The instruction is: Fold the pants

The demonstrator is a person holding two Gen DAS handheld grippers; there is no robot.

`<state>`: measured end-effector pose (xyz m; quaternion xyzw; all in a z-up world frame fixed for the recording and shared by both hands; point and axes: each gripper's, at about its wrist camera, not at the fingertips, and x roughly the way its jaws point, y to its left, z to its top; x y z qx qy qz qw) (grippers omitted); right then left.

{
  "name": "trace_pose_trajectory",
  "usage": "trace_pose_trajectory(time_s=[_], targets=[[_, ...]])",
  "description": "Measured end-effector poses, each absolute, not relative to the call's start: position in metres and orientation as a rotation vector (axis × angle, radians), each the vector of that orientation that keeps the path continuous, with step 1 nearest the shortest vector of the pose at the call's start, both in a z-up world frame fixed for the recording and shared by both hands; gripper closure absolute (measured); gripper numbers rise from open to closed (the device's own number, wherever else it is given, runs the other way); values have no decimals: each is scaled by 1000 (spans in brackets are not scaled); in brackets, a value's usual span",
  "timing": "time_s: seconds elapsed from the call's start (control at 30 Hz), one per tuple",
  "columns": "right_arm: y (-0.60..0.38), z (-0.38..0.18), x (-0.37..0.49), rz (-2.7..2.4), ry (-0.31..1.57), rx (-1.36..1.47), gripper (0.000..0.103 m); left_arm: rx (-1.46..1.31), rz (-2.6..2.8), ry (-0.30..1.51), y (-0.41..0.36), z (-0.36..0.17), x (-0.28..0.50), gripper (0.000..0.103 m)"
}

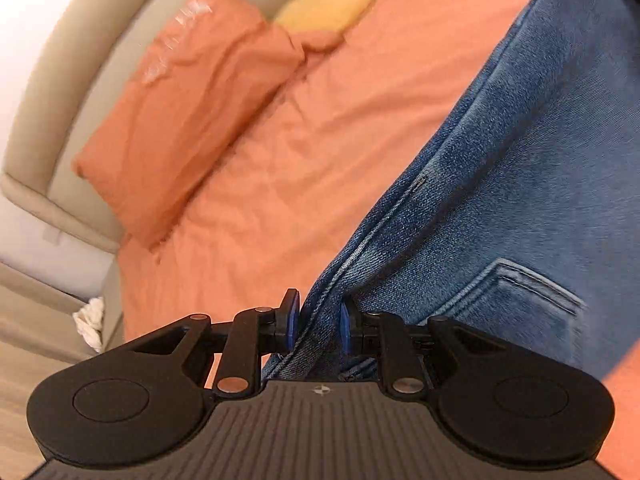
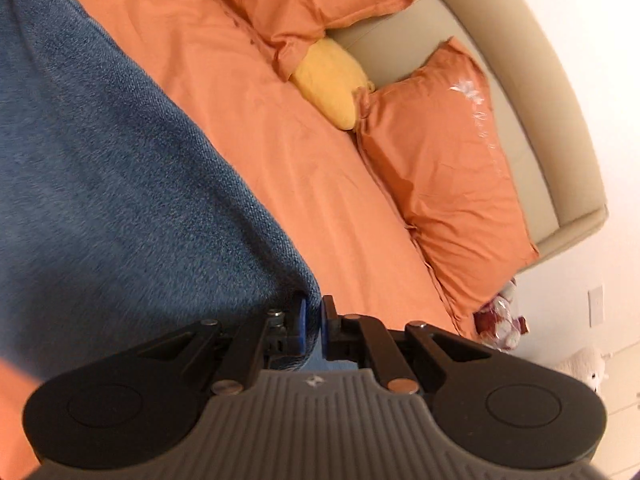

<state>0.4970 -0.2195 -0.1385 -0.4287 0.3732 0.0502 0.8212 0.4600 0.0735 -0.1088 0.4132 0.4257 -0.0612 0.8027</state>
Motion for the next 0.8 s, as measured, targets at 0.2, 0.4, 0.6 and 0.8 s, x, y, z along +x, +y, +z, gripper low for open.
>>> trace_pose_trajectory(time_s=[0.2, 0.4, 0.6, 0.8], targets=[[-202, -206, 550, 154, 912, -951, 103, 860, -158, 986, 80, -169, 498, 80], [-199, -236, 550, 194, 948, -964, 103, 876, -187, 976, 82, -196, 496, 80], [-202, -209, 536, 166, 869, -961, 103, 838, -194, 853, 89, -162, 485, 80], [-193, -208, 569, 108, 926, -904, 103, 838, -149, 897, 78, -164, 525, 79]])
